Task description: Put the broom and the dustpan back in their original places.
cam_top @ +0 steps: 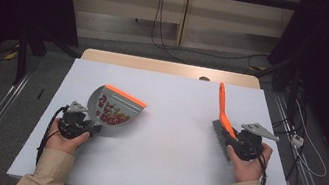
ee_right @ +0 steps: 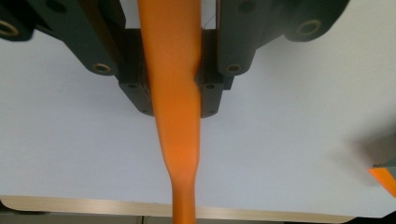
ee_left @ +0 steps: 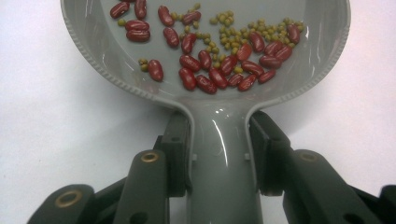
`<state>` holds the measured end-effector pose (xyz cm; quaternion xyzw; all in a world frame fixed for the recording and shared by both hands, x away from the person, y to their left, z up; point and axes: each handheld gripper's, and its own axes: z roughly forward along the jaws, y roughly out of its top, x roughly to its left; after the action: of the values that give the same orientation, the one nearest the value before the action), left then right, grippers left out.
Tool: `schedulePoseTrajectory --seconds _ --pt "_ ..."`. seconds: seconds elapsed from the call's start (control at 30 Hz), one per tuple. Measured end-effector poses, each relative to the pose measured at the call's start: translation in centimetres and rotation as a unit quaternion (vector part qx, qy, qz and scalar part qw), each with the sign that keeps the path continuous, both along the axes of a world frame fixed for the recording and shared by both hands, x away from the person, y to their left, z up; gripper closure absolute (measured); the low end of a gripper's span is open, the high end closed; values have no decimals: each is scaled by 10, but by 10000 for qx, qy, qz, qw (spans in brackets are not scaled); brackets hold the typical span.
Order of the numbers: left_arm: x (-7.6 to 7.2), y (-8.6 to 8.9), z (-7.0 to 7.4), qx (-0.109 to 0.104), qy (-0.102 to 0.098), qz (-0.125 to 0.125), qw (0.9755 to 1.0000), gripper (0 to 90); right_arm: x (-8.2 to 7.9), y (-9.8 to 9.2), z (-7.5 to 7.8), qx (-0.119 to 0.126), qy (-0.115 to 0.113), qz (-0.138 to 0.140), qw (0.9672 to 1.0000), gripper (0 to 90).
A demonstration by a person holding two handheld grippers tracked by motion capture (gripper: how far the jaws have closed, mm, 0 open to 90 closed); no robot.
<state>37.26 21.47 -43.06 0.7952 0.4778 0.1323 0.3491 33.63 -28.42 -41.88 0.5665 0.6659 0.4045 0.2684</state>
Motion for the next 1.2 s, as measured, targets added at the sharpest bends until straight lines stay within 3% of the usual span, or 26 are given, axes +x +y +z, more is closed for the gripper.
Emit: schedulePoseTrajectory --seconds 0.47,0.7,0.93,1.1,1.2 --pt "4 2 -3 42 87 172 9998 633 -1 -16 -5 -56 68 -211 9997 711" --pt "6 6 -5 145 104 411 9990 633 -2 -21 -6 -124 43 -303 9995 711" --pt "9 8 -7 147 101 645 9978 632 -4 -28 -8 -426 -35 -539 9976 710" --pt "9 6 -10 199 95 636 9977 630 -5 -30 -14 -669 25 -661 9956 710" --pt "8 4 -10 93 58 619 9980 624 -6 -26 -14 -696 10 -651 9954 708"
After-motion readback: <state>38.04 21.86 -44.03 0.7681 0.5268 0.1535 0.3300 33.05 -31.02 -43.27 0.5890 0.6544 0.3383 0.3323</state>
